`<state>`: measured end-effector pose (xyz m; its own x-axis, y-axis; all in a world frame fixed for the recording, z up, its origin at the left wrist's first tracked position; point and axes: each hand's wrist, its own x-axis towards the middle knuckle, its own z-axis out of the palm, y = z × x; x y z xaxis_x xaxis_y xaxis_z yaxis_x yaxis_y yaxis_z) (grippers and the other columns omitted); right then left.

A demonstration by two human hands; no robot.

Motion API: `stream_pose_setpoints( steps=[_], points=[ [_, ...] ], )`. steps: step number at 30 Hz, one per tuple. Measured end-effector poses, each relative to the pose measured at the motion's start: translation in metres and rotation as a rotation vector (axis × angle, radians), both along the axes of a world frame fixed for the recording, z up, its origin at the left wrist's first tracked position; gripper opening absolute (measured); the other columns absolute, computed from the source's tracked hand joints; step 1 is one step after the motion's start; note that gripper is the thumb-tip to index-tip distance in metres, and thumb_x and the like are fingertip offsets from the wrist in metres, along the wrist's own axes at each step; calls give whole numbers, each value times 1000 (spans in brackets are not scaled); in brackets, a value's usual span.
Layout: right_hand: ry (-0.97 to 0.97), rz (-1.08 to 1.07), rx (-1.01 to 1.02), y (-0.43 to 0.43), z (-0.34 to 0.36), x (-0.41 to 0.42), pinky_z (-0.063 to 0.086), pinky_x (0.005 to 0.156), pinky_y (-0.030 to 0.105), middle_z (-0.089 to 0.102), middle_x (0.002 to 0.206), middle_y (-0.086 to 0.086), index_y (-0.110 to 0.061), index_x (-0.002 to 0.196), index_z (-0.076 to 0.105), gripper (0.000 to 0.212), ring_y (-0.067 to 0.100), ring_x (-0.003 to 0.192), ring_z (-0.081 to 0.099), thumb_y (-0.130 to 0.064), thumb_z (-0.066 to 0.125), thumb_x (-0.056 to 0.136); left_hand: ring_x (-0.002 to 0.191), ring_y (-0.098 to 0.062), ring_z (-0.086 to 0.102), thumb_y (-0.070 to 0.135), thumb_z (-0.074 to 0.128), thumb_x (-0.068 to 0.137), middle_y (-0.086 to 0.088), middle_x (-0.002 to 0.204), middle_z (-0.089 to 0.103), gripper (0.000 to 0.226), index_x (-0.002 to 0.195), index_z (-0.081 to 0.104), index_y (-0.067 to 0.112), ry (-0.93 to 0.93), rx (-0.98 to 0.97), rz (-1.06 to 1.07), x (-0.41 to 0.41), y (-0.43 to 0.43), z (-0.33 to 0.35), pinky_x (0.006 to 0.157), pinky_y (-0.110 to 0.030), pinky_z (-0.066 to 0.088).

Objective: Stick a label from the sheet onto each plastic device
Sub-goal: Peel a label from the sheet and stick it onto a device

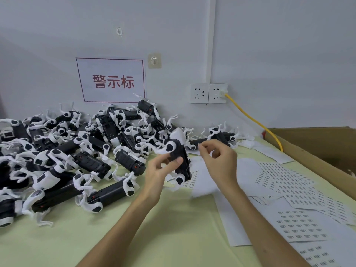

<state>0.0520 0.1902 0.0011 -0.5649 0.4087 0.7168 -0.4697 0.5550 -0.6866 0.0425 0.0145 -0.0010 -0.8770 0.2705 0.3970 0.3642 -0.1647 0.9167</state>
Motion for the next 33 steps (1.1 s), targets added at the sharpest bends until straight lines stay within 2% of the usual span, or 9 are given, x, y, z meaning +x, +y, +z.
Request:
stream_pose_setpoints(
  steps=[2, 5, 7, 9, 11, 16, 21, 25, 33],
  points=[
    [-14, 45, -70, -2, 3, 2, 35, 53, 10, 63, 69, -24, -36, 81, 71, 27, 3, 53, 46, -10, 70, 88, 66, -4, 52, 34, 72, 75, 14, 64, 58, 17, 57, 70, 32, -19, 64, 30, -4, -2, 0, 73, -16, 40],
    [-57, 89, -132, -7, 5, 2, 40, 57, 15, 65, 67, -22, -33, 88, 73, 30, 7, 57, 50, -4, 65, 90, 71, -14, 53, 35, 75, 72, 3, 64, 58, 18, 58, 67, 26, -129, 172, 88, -13, -5, -4, 78, -26, 39],
    [-86, 110, -122, -10, 6, 4, 43, 58, 21, 64, 64, -13, -31, 92, 74, 31, 19, 58, 52, -2, 63, 90, 68, -16, 57, 28, 79, 72, 4, 62, 59, 13, 69, 67, 23, -239, 256, 83, -20, -7, -6, 82, -30, 40],
    [-97, 182, -160, -12, 8, 7, 41, 55, 17, 58, 55, -7, -26, 98, 75, 31, 15, 51, 50, 1, 61, 91, 68, -13, 66, 20, 83, 73, 6, 68, 67, 24, 89, 65, 16, -353, 350, 33, -24, -7, -7, 87, -28, 45],
    [-137, 304, -275, -13, 11, 9, 37, 51, 12, 49, 46, -3, -22, 103, 75, 32, 9, 45, 43, 2, 59, 92, 73, -11, 71, 25, 79, 70, 8, 80, 71, 29, 94, 65, 15, -419, 430, -14, -25, -8, -7, 83, -23, 51],
    [-318, 674, -598, -25, 10, 10, 14, 51, 29, 31, 43, 0, -22, 113, 75, 35, 12, 43, 23, -5, 52, 92, 96, -18, 75, 28, 74, 84, 3, 85, 70, 30, 107, 63, 12, -471, 592, -104, -24, -5, -9, 79, -23, 60],
    [-472, 1012, -655, -42, 4, 16, 17, 45, 24, 28, 43, -4, -28, 118, 74, 40, 10, 42, 19, -20, 56, 83, 83, -8, 72, 44, 69, 81, 9, 75, 60, 26, 92, 63, 21, -471, 561, -123, -24, -6, -6, 83, -25, 48],
    [-588, 1033, -572, -57, -6, 18, 20, 44, 23, 26, 47, -3, -33, 124, 69, 48, 11, 43, 20, -24, 57, 79, 100, -13, 69, 41, 67, 85, 9, 80, 66, 22, 88, 60, 20, -457, 547, -156, -24, -7, -8, 104, -34, 45],
    [-570, 1048, -712, -61, -14, 16, 17, 47, 24, 29, 52, -1, -33, 131, 63, 49, 11, 47, 18, -19, 56, 85, 111, -10, 71, 38, 68, 87, 8, 99, 78, 21, 94, 70, 18, -510, 588, -205, -23, -8, -9, 105, -34, 43]
  ],
)
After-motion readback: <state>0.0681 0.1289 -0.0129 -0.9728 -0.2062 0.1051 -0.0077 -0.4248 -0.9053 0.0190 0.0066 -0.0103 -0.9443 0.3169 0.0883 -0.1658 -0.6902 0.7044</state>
